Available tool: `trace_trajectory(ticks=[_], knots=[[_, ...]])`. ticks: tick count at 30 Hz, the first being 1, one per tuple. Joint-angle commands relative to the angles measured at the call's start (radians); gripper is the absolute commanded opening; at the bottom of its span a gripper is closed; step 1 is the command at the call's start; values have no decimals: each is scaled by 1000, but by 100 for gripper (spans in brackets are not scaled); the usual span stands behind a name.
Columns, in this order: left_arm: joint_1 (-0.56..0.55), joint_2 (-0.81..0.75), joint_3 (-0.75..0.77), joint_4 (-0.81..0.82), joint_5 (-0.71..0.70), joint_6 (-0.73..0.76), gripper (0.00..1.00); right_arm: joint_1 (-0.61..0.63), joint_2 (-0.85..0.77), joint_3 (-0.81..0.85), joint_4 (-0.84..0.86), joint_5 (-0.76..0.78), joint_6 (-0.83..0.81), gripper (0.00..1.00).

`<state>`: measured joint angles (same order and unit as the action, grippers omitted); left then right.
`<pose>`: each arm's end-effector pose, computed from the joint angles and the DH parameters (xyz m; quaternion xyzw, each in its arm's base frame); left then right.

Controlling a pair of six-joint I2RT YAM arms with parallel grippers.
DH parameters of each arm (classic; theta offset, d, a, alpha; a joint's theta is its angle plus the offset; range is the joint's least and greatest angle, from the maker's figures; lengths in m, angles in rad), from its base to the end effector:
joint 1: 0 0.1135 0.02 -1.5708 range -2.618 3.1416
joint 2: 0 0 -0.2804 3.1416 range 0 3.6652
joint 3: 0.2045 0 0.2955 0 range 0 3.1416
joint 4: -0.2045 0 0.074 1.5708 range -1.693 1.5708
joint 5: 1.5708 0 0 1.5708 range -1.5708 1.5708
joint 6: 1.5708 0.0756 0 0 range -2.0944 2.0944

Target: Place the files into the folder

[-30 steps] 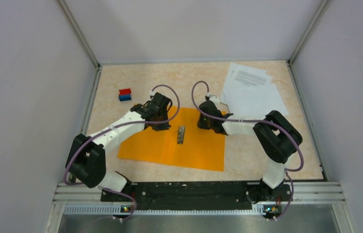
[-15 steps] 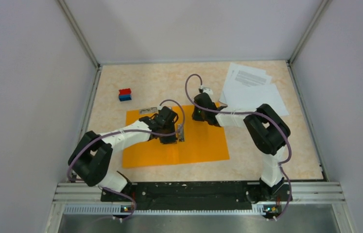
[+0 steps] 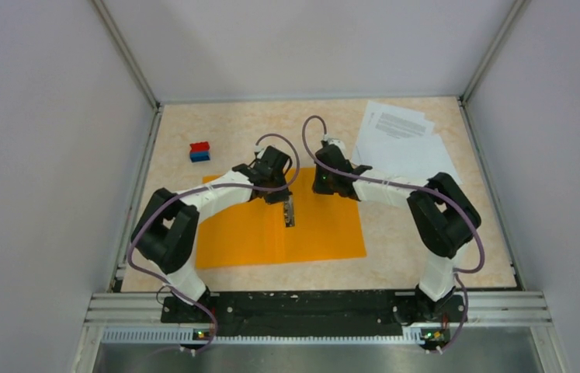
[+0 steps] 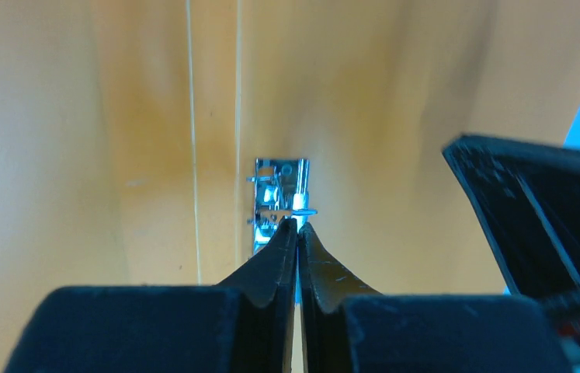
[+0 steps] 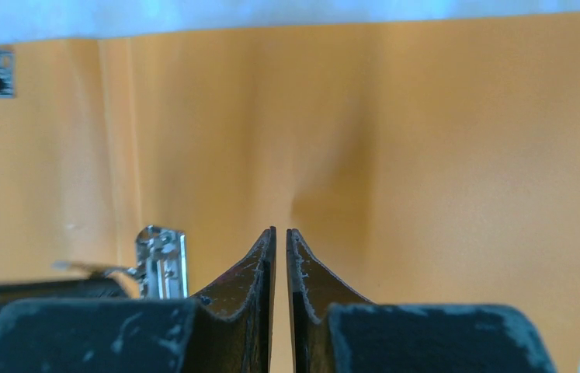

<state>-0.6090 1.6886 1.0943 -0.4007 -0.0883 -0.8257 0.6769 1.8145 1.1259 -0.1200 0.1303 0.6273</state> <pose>0.3381 -0.2277 0.1544 -0.1160 0.9509 -0.1546 0.2416 0.3585 0.2755 0.1403 0.0012 0.9266 0.1772 0.3317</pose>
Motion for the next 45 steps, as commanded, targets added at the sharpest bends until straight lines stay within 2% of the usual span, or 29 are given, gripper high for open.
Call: trace_trajectory(ticks=[1,4,9,11,14,16,18,20,21,23,26,31,36,40,45], knots=[[24,48,53,4,-14,-10,8,-18,-130,9,-47,19,-23,11],[35,66,69,5,-8,-10,8,-28,-190,-3,-74,37,-25,11],[44,72,118,-13,2,18,9,-81,-309,-57,-100,56,-3,23],[46,74,147,-30,16,33,11,-119,-351,-80,-114,61,12,34],[45,66,205,-50,46,64,19,-204,-432,-134,-130,76,43,61],[45,62,246,-41,72,88,28,-302,-475,-181,-136,74,74,78],[44,69,279,22,124,109,40,-404,-506,-230,-134,70,114,90],[45,110,321,100,190,114,55,-498,-529,-285,-111,50,149,98],[44,141,350,139,230,114,64,-542,-541,-318,-85,31,168,99],[42,229,429,200,297,111,76,-618,-563,-389,-9,8,197,99],[42,370,569,248,357,114,84,-709,-587,-484,79,18,233,99],[42,585,791,352,424,91,85,-776,-580,-530,155,63,256,99],[41,786,1021,342,415,35,84,-828,-551,-549,171,89,292,99],[27,851,1097,283,323,2,82,-842,-462,-495,134,98,281,99],[0,864,1100,181,230,-59,79,-844,-410,-440,134,56,240,95]])
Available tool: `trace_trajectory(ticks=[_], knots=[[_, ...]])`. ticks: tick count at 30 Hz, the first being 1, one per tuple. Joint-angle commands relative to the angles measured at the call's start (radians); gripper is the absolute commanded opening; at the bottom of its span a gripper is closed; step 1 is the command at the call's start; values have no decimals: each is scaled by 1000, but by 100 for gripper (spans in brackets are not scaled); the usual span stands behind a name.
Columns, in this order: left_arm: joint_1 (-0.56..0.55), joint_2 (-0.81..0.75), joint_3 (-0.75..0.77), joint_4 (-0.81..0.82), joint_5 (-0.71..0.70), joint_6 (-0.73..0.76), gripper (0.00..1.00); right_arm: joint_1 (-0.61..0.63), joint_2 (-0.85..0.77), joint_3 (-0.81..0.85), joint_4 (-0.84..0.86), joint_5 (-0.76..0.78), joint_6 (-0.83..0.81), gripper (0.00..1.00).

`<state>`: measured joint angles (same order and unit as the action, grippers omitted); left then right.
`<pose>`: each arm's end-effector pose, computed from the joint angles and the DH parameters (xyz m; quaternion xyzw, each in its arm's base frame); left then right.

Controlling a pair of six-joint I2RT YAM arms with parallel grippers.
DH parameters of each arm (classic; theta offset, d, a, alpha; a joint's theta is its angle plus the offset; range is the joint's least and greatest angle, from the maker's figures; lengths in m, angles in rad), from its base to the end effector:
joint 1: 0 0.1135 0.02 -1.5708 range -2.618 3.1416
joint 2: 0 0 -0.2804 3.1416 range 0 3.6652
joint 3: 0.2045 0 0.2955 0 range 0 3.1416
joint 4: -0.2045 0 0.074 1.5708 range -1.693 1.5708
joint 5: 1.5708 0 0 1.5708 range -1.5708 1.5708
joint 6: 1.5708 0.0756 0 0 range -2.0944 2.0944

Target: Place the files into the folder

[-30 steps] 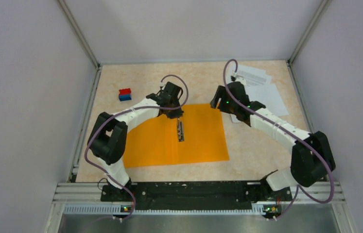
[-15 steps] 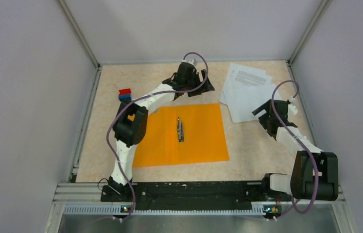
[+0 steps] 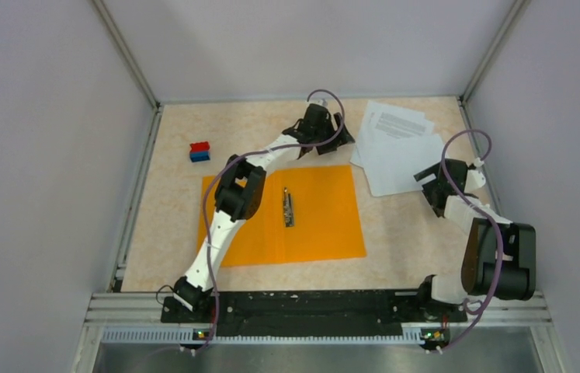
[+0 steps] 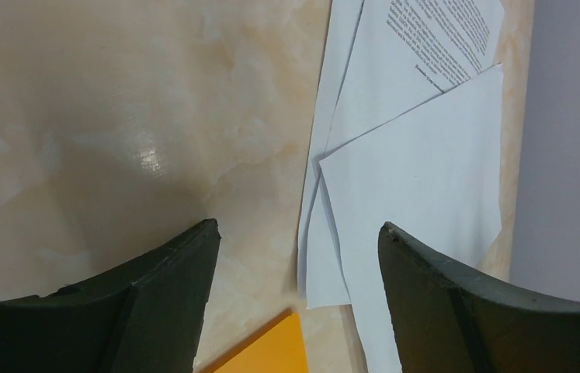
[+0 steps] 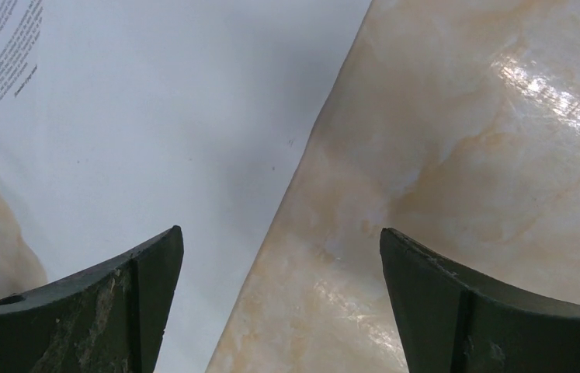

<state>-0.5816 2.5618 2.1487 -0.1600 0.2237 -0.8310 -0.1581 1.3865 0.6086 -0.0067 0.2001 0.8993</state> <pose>0.5488 -0.3809 0.1258 -0.0555 0.8725 -0.3831 0.2981 0.3153 -0.0655 0.1242 0.4966 0.7743 0.0520 0.3887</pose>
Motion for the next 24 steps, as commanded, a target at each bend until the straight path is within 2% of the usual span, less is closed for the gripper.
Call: trace_trajectory(ticks=[1,4,10,16,20,24], knots=[[-33,-13,40,-71,-90,-70,79,-4,30,110,-5,-8,-46,95],[-50,-15,27,-95,-89,-119,78,38,63,209,-99,54,-89,94],[-67,-29,10,-199,-126,-236,73,55,109,319,-144,95,-89,94],[-89,-50,-6,-260,-189,-276,73,59,335,509,-29,-45,-129,93],[-98,-44,-20,-263,-185,-323,73,85,503,664,-37,-54,-169,92],[-102,-41,-23,-283,-199,-335,74,101,598,749,-60,-41,-202,92]])
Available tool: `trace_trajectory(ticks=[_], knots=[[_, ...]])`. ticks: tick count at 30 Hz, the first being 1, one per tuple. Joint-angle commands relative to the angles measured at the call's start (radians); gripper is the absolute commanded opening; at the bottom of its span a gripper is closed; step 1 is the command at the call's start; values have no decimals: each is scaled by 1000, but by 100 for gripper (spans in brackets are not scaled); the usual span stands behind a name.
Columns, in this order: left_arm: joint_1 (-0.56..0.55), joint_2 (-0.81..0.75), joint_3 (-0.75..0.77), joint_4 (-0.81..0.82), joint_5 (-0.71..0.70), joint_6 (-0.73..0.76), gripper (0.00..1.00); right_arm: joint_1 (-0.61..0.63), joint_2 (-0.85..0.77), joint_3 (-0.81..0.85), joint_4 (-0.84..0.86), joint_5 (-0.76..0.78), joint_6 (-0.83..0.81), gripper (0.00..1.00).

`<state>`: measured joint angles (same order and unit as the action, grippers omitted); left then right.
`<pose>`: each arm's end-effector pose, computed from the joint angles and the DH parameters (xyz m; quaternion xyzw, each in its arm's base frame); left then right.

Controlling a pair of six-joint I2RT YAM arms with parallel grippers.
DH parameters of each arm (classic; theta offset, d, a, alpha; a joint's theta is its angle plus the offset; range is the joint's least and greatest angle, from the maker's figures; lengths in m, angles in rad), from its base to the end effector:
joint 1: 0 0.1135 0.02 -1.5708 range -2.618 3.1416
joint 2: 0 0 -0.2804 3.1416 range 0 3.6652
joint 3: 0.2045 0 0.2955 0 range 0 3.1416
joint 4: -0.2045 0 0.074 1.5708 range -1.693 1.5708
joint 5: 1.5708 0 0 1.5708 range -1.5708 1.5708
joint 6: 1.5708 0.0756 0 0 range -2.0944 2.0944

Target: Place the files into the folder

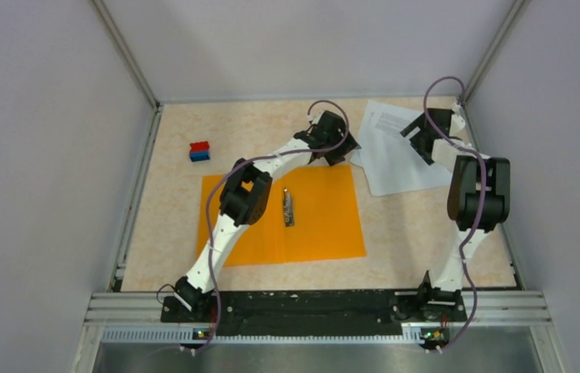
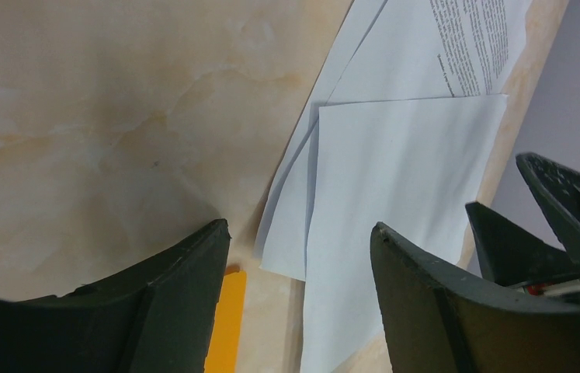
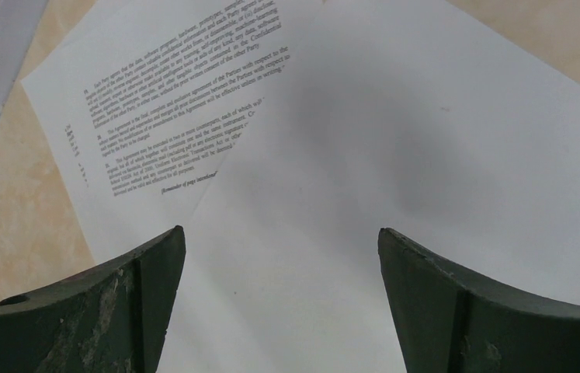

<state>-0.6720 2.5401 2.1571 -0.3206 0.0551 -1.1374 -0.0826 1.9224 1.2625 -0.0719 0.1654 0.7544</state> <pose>0.5108 -0.4116 0.1230 -0.1979 0.8853 -0.3457 0.2399 0.4898 -0.0530 0.1475 0.4006 0.8179 0.0626 0.4081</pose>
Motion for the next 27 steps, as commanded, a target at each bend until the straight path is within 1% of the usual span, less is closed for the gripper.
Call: trace_trajectory(ticks=[1,5,8,17,27], knots=[[-12,-18,-31,-123,-30,-33,74,28,80,112,-3,-8,-63,93],[-20,-5,-23,-125,-26,-53,74,37,152,180,-61,-20,-77,92],[-20,20,10,-141,-12,-70,74,44,178,205,-104,-39,-75,92],[-22,47,52,-135,20,-107,73,60,182,193,-157,-88,-40,91],[-20,75,115,-134,36,-131,64,66,151,151,-157,-126,-23,90]])
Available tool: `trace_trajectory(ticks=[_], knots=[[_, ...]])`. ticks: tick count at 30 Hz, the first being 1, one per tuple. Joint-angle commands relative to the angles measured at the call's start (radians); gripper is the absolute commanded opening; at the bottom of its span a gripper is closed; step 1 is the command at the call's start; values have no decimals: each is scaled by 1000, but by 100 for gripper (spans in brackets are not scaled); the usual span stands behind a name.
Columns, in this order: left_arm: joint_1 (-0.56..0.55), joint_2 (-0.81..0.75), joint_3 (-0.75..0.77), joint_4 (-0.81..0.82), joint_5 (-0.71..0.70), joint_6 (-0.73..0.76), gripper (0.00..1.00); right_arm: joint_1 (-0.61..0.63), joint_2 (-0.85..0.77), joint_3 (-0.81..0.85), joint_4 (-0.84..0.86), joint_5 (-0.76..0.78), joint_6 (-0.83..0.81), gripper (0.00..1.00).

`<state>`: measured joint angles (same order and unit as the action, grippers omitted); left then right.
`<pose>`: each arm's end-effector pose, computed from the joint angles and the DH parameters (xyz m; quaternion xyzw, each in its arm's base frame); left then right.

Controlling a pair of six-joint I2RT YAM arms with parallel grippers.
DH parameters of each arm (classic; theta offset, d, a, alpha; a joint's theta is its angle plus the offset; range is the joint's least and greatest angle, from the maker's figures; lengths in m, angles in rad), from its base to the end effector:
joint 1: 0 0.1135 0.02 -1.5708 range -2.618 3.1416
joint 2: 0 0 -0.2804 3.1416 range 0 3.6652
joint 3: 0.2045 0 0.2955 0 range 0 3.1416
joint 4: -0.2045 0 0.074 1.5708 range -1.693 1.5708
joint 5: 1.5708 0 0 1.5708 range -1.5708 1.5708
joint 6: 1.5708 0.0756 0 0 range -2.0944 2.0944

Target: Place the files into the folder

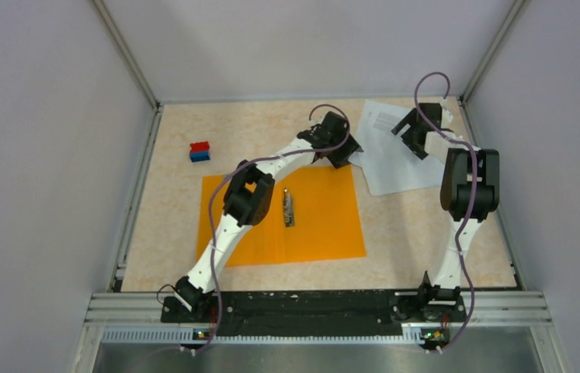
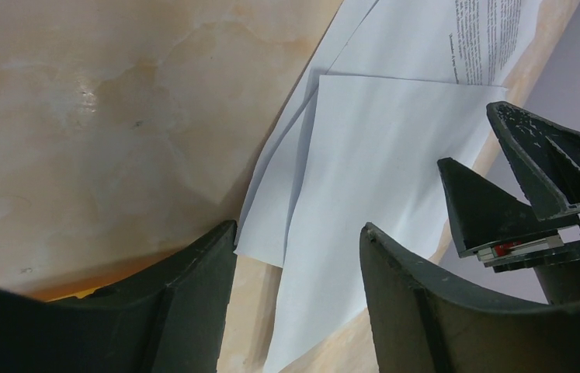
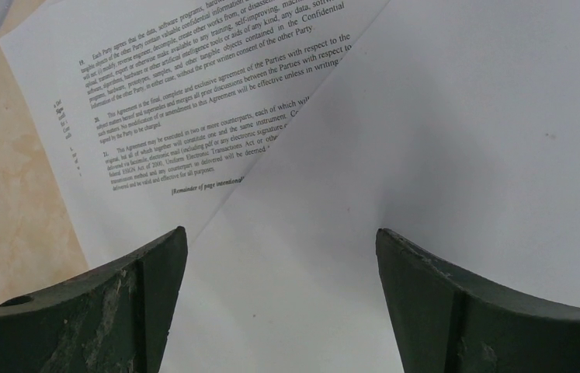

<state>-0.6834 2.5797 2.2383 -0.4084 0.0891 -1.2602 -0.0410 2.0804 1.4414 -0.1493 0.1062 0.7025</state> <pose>0.5070 -0.4215 0.1208 -0.2435 0.8832 -0.3523 0.1910 0.5292 -0.0297 0.1281 0.3542 0.8527 0.0773 0.3761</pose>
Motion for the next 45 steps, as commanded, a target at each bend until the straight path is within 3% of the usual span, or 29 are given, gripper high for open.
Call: trace_trajectory(ticks=[1,14,23,26,27,31,39,43,45], knots=[[-8,36,36,-44,1,-10,63,27,-11,-31,-80,-71,29,90],[-7,31,28,-12,-18,-15,47,35,-39,-108,-62,-138,30,89],[-7,5,-18,32,-14,-37,21,35,-70,-68,-96,-174,9,89],[-6,3,-22,35,-7,-48,2,35,-98,-63,-111,-177,6,89],[-5,-2,-26,37,-6,-53,0,35,-117,-66,-118,-180,5,90],[4,-59,-103,81,13,-95,0,30,-260,-139,-132,-186,17,93],[12,-230,-342,210,57,-208,0,-47,-739,-491,-148,-170,72,99],[17,-300,-444,258,102,-216,0,-51,-816,-530,-243,-187,37,99],[20,-356,-520,319,117,-229,0,-51,-868,-624,-229,-230,57,99]])
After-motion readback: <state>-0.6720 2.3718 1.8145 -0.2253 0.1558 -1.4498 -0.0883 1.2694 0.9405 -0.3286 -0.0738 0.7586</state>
